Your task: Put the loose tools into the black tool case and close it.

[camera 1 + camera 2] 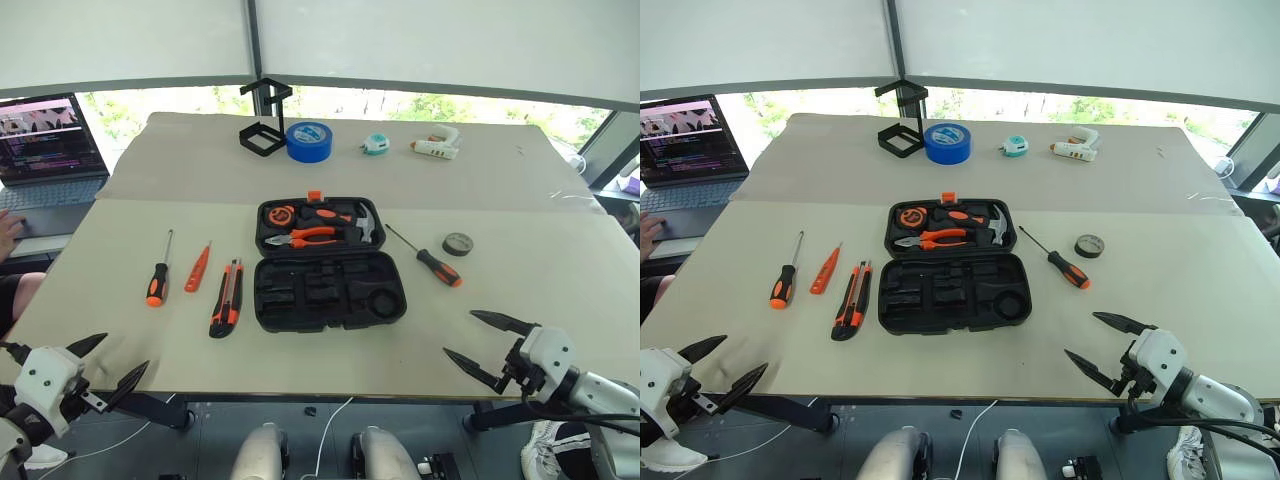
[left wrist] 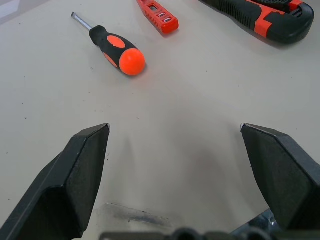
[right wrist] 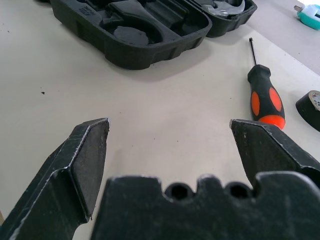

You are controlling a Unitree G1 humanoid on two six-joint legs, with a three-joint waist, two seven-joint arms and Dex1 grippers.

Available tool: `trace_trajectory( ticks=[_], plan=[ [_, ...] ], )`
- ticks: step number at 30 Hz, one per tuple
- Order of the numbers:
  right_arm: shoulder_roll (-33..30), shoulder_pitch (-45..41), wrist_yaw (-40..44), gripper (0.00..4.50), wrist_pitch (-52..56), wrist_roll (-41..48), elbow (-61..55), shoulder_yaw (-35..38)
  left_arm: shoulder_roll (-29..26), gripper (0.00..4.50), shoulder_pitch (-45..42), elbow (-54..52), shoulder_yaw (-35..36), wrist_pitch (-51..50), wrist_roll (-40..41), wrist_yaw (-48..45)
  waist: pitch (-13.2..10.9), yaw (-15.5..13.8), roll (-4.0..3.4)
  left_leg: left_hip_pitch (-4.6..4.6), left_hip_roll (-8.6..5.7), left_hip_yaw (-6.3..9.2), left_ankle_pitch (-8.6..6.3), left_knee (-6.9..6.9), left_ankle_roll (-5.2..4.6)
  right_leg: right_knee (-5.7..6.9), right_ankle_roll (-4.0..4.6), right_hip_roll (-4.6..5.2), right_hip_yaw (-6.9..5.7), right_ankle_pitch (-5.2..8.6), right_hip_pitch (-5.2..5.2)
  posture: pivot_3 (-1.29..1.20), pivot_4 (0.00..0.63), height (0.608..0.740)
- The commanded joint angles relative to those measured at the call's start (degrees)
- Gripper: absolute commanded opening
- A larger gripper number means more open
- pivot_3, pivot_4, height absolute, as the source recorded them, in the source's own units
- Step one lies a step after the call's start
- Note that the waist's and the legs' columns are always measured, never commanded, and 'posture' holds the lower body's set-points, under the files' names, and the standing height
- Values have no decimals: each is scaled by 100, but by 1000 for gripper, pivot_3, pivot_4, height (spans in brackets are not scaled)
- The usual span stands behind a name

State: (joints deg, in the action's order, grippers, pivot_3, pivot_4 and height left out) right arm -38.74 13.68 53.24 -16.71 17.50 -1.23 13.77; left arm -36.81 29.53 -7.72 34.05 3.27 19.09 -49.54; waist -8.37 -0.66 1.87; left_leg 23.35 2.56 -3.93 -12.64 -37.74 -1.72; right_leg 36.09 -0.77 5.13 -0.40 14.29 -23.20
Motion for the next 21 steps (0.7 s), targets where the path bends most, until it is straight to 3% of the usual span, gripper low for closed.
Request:
trace_trajectory(
  ticks=[1, 7, 12, 16, 19, 21],
  plan=[
    [-16, -243, -38, 4474, 240, 184, -385, -58, -57, 4500, -57, -96, 246, -154, 243, 99, 0, 0, 0, 0, 0, -1, 0, 0, 0, 0, 0, 0, 0, 0, 0, 0, 150, 740],
    [152, -950, 460, 4474, 874, 1351, -988, -309, 271, 4500, 275, -538, 1023, -1194, 969, 732, -1, 69, 2, -7, 19, -6, -1, 0, 1, 4, 4, -9, -2, -7, -1, 0, 150, 740],
    [455, -1568, 173, 4474, 1060, 1540, -1435, -418, 766, 4500, 712, -555, 1575, -2108, 1577, 1265, -1, 96, 4, -6, 20, -6, -14, 0, 6, 1, -29, -11, -3, -19, -3, 0, 150, 740],
    [582, -1834, -45, 4474, 1358, 1577, -1770, -522, 914, 4500, 786, -694, 1826, -2770, 2044, 1662, -1, 35, 7, -8, 19, -2, -21, -2, 19, 2, 5, -11, -14, 1, -8, 0, 150, 740],
    [598, -1883, -118, 4474, 1481, 1561, -1899, -537, 618, 4500, 493, -1160, 1934, -3488, 2850, 1846, 4, -19, 17, -9, 20, -1, -25, -3, 26, 2, 9, -4, -23, 3, -18, 0, 150, 740],
    [554, -1914, -96, 4474, 1568, 1613, -1922, -521, 124, 4500, 129, -1430, 1827, -4238, 3387, 2104, 4, -67, 21, -8, 19, -3, -29, -6, 33, 2, 10, 9, -36, 4, -17, 0, 150, 740]
  ],
)
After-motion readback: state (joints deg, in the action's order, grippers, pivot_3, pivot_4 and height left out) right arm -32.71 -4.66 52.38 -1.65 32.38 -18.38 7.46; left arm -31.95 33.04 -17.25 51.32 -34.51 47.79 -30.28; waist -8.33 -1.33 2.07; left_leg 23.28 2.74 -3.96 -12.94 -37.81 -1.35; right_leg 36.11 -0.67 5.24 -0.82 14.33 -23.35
